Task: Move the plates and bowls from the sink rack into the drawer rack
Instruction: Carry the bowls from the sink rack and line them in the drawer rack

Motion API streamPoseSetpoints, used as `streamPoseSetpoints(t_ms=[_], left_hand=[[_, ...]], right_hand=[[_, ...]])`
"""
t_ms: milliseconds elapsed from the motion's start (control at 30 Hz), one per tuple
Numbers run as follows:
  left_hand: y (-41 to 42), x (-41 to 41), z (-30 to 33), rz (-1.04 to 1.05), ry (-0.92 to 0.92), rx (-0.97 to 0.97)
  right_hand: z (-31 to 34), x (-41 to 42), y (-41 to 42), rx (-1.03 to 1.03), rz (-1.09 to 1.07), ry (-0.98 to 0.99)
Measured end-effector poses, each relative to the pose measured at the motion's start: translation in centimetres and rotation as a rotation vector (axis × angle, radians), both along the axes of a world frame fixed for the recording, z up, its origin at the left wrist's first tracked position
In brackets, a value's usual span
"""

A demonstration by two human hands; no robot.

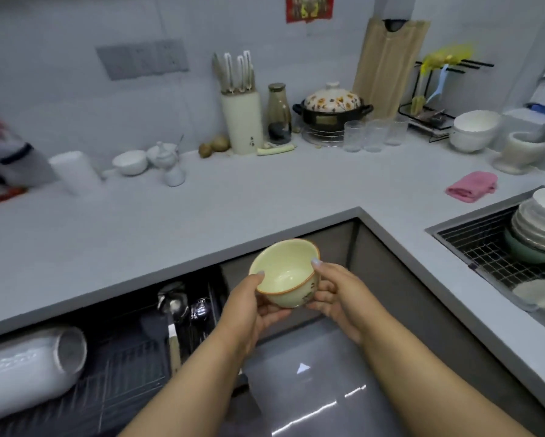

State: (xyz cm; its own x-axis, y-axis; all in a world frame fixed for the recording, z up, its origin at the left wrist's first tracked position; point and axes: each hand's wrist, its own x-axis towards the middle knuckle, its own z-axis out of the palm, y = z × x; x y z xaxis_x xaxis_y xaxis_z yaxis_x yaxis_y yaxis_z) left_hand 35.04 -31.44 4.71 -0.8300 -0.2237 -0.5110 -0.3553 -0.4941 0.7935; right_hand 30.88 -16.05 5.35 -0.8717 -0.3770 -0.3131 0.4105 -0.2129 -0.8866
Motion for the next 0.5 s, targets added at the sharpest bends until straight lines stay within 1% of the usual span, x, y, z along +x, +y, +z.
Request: streamPoseSetpoints(t_ms=[300,500], left_hand=[[-10.3,7.3,-0.6,0.226,-0.008,-0.082],[-19.7,14.0,-2.4,0.345,-0.106,-0.235]], right_hand=[[0.0,3.1,-12.4,0.081,0.193,-0.014],[-0.9,7.4,-22.3,0.134,0.318,-0.018]])
